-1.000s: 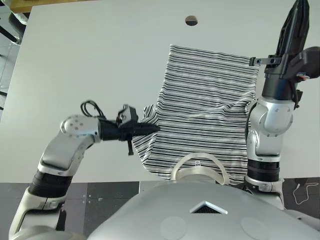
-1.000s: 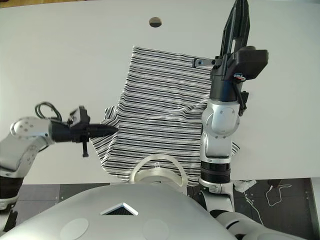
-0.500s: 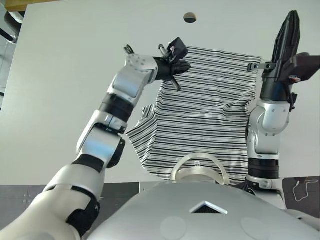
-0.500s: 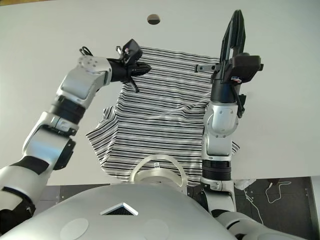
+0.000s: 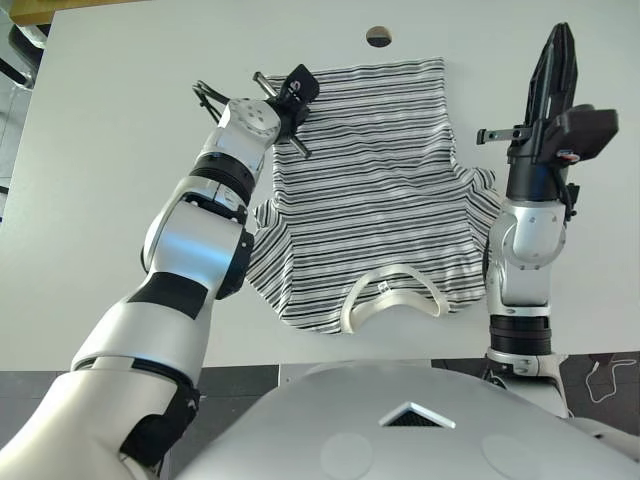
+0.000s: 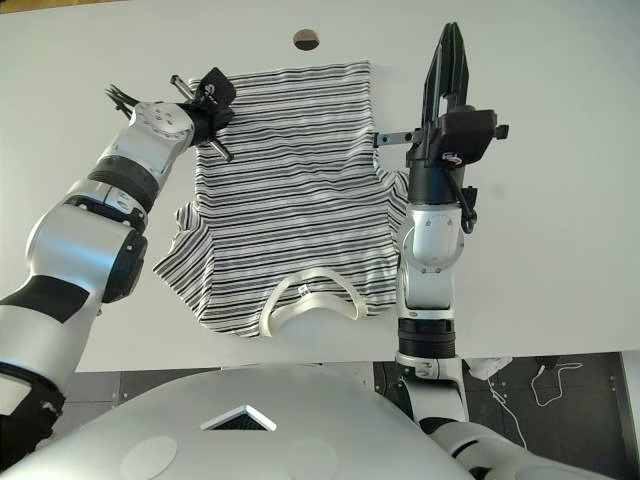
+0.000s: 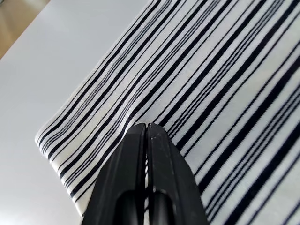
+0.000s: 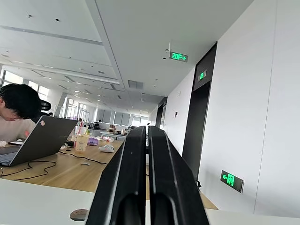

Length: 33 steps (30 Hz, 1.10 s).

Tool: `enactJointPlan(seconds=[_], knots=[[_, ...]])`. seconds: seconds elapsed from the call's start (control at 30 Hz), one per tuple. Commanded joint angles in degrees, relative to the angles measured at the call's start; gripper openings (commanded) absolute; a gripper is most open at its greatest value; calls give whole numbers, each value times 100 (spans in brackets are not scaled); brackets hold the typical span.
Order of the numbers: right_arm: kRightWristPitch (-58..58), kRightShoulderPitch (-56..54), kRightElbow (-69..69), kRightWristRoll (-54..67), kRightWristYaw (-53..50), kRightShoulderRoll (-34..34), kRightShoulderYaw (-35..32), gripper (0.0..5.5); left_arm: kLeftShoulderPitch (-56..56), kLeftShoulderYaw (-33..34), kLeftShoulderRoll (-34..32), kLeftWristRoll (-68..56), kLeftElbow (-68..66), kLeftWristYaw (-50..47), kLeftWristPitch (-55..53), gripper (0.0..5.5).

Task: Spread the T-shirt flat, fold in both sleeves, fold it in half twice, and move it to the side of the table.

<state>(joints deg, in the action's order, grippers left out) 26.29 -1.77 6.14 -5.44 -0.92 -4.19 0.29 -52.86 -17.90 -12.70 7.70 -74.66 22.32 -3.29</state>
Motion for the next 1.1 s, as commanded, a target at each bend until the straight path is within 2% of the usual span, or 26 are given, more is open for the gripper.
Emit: enactJointPlan(seconds=[0.03, 0.13, 0.2, 0.23, 0.3, 0.4, 0.43, 0.53, 0.6, 0.7, 0.77, 0.9, 1.1], knots=[[-7, -113, -103, -15, -11, 28, 5, 10, 53, 422, 53, -99, -105, 122, 397, 12], [-25, -123, -76, -18, 2, 55, 56, 10, 17, 1101, 99, -685, 216, 643, 1027, 12], [-280, -114, -25, -116, 183, -75, 167, 10, 453, 1337, -72, -1047, 1024, 1330, 1040, 12], [-457, -109, -11, -148, 231, -128, 167, 10, 774, 1436, -193, -1220, 1580, 1607, 852, 29], [-732, -80, 49, -89, 242, -186, 43, 10, 1607, 1583, -506, -1558, 3037, 1959, 77, 56], [-1101, -65, 8, 214, 191, -223, -275, 10, 3504, 1797, -1466, -2438, 5869, 2665, -1887, 92], [-1156, -71, -9, 243, 179, -216, -323, 10, 3882, 1855, -1706, -2685, 6437, 2834, -2376, 111], [-1153, 23, -1, 76, 115, -178, -299, 10, 5205, 2199, -3060, -3518, 8017, 3754, -3698, 157], [-1140, 80, -21, -22, 74, -180, -304, 10, 5673, 2524, -3566, -3998, 8578, 4033, -4396, 184], [-1118, 140, -49, -100, -6, -195, -348, 10, 6443, 2845, -4123, -4329, 8998, 4473, -4801, 226], [-1084, 178, -119, -131, -68, -199, -385, 10, 6669, 2891, -4376, -4345, 8778, 4689, -4887, 226], [-1096, 257, -31, -344, -216, -139, -332, 10, 6395, 2487, -4472, -3983, 7627, 4797, -4654, 226], [-1175, 326, 212, -422, -270, -107, -318, 10, 6149, 2011, -4421, -3631, 6972, 4926, -4360, 226]])
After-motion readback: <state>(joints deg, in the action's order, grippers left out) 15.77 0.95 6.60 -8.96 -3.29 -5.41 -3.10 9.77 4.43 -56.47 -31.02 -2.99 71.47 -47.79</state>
